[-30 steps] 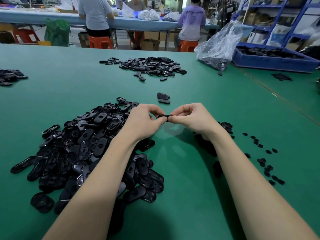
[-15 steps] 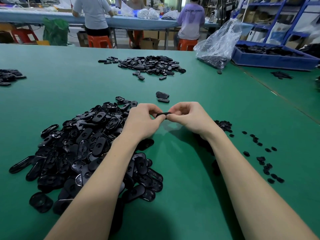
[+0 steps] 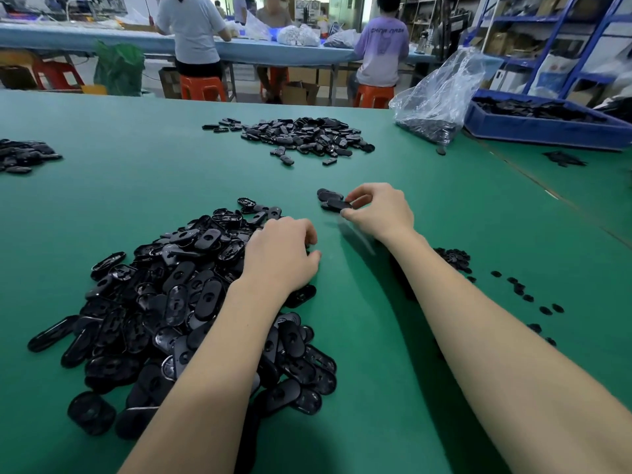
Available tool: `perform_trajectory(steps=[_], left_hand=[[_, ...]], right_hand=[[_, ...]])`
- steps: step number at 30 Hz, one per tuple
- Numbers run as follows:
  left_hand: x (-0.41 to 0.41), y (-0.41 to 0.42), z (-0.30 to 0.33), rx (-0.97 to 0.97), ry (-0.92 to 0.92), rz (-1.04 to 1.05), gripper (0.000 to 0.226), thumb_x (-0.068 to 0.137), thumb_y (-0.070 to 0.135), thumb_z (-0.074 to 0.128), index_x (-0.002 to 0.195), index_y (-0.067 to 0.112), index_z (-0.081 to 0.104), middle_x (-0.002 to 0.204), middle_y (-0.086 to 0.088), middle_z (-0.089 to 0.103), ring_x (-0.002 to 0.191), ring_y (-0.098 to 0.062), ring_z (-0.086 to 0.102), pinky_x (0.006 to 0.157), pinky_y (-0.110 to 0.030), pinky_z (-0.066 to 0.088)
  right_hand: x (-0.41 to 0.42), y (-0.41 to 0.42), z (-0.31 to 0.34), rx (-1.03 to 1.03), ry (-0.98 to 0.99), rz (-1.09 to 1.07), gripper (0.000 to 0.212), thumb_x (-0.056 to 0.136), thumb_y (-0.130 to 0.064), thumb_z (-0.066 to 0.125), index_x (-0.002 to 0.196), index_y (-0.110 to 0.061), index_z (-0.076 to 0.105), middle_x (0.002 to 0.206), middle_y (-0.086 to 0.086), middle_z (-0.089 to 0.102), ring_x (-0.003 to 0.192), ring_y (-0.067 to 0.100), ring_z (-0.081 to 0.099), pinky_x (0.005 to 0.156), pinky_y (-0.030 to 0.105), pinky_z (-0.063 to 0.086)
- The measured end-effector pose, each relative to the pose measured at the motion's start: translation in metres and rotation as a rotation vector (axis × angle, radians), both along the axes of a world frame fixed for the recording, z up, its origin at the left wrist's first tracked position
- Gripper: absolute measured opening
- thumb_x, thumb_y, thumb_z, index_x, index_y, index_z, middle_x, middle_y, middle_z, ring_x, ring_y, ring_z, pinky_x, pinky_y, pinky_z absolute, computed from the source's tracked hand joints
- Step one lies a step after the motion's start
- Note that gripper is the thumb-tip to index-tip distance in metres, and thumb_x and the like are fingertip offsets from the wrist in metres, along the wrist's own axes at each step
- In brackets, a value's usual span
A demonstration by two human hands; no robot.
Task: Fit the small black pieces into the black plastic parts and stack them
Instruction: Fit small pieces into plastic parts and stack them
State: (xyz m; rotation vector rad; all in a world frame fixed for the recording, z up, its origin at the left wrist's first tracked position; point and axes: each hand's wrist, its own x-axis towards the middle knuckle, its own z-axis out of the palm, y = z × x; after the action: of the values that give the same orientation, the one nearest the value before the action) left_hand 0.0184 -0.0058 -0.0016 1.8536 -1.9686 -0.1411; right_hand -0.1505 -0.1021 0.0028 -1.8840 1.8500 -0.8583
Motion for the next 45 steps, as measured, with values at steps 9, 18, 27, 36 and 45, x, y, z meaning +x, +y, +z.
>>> perform_trajectory(steps=[9,18,27,36,45], left_hand=[[0.005,-0.003,0.000,0.037,0.090,-0.017,0.028,0.085,0.027,0.069,0.112,0.021,0.064,0.111,0.000,0.065,0.110,-0.023,0.059,0.099,-0.041,0.048],[0.011,-0.011,-0.003,0.071,0.180,-0.022,0.031,0.074,0.029,0.078,0.102,0.028,0.064,0.103,0.004,0.063,0.100,-0.018,0.060,0.092,-0.036,0.052],[0.012,-0.009,-0.001,0.040,0.227,-0.007,0.032,0.070,0.024,0.083,0.094,0.029,0.062,0.093,0.004,0.062,0.090,-0.016,0.058,0.081,-0.025,0.045],[0.013,-0.005,0.008,-0.009,0.255,-0.007,0.011,0.082,0.025,0.076,0.079,0.031,0.067,0.086,0.004,0.070,0.079,-0.010,0.067,0.082,-0.027,0.053],[0.008,-0.006,0.017,-0.067,0.719,0.087,0.008,0.085,0.031,0.075,0.080,0.026,0.077,0.073,0.016,0.071,0.069,0.008,0.064,0.067,-0.008,0.046]], right_hand=[[0.015,-0.034,0.000,0.096,0.076,-0.038,0.014,0.081,-0.038,0.079,0.091,-0.035,0.071,0.106,-0.007,0.075,0.103,0.017,0.067,0.075,0.024,0.043],[0.021,-0.040,0.010,0.100,0.136,-0.040,0.025,0.083,-0.033,0.076,0.106,-0.034,0.070,0.110,-0.004,0.071,0.096,0.020,0.061,0.074,0.027,0.043],[0.018,0.029,0.001,0.008,0.086,0.306,0.014,0.083,-0.028,0.070,0.079,-0.041,0.071,0.088,-0.021,0.072,0.078,-0.005,0.061,0.077,0.026,0.051],[0.001,0.061,-0.006,-0.023,-0.019,0.369,0.012,0.085,-0.027,0.071,0.083,-0.038,0.075,0.083,-0.025,0.072,0.061,-0.008,0.055,0.067,0.022,0.047],[-0.013,0.067,0.003,0.147,-0.381,0.276,0.006,0.091,-0.029,0.074,0.094,-0.028,0.079,0.092,-0.004,0.078,0.073,-0.001,0.063,0.067,0.012,0.047]])
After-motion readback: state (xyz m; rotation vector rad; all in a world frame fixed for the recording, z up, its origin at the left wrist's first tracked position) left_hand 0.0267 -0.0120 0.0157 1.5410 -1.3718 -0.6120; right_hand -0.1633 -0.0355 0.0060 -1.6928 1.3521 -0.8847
